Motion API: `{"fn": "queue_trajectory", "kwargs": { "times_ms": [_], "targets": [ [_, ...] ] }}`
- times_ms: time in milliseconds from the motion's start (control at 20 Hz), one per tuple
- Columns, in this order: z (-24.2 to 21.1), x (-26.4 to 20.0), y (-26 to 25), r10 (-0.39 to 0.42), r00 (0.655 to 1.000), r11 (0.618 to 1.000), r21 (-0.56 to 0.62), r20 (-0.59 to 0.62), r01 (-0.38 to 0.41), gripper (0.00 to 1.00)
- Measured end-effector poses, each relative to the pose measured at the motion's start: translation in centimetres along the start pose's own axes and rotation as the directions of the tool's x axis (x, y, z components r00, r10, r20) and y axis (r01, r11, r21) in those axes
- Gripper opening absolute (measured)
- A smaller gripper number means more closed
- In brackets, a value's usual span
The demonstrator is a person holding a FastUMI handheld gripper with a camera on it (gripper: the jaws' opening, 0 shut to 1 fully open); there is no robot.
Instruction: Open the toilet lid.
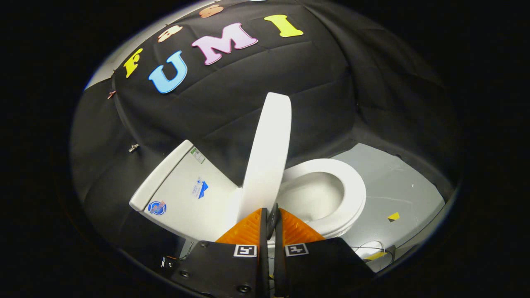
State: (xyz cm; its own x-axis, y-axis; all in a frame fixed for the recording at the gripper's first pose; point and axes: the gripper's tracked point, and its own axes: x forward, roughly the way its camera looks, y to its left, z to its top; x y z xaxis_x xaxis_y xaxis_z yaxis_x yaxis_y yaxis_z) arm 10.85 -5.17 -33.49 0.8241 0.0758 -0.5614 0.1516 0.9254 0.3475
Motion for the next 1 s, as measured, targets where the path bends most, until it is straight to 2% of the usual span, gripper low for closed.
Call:
{"fn": "queue_trajectory", "kwargs": {
  "times_ms": [350,1000],
  "targets": [
    [0.8,-0.6,6.5,0.098,0.994,0.99,-0.102,0.04,-0.093,0.15],
    [-0.2,-0.2,15.9,0.236,0.971,0.954,-0.199,0.048,-0.222,0.16]
  ]
}}
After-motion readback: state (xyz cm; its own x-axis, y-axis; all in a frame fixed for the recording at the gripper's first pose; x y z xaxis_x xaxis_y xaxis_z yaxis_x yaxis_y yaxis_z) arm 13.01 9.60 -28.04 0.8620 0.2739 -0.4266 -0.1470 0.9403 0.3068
